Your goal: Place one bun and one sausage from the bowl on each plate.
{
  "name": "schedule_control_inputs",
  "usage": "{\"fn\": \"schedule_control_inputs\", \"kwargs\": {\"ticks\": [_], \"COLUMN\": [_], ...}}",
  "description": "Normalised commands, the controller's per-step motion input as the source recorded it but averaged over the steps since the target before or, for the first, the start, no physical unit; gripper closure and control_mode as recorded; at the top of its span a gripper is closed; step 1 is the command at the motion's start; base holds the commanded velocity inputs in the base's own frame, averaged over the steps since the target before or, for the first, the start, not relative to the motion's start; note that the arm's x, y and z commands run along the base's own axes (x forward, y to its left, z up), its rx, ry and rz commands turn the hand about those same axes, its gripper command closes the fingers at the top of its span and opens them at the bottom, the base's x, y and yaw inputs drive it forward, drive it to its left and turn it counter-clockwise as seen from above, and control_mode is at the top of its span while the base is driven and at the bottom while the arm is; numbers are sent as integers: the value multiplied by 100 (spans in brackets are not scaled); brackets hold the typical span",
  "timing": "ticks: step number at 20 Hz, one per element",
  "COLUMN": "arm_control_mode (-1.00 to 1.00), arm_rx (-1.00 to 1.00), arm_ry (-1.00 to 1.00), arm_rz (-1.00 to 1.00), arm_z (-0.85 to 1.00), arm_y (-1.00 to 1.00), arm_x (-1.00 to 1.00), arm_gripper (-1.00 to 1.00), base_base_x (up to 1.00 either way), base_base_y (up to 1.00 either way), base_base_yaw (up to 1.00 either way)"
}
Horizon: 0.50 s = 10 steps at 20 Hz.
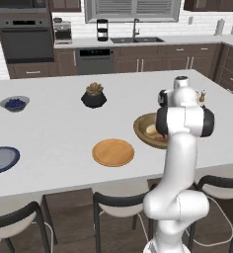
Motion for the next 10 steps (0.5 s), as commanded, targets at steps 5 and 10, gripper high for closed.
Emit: {"fn": "schedule_control_inputs", "kwargs": {"ticks": [5,10], "arm_control_mode": [-100,-100], "arm_rx": [0,0], "arm_ry": [-33,-27], "arm_rz": [0,0], "arm_z": [97,62], "arm_y": [17,48], "arm_x": [-100,-100], "arm_gripper": [100,100], "base_base_x": [0,0], "base_base_y": [0,0], "base_base_yaw": [0,0]}}
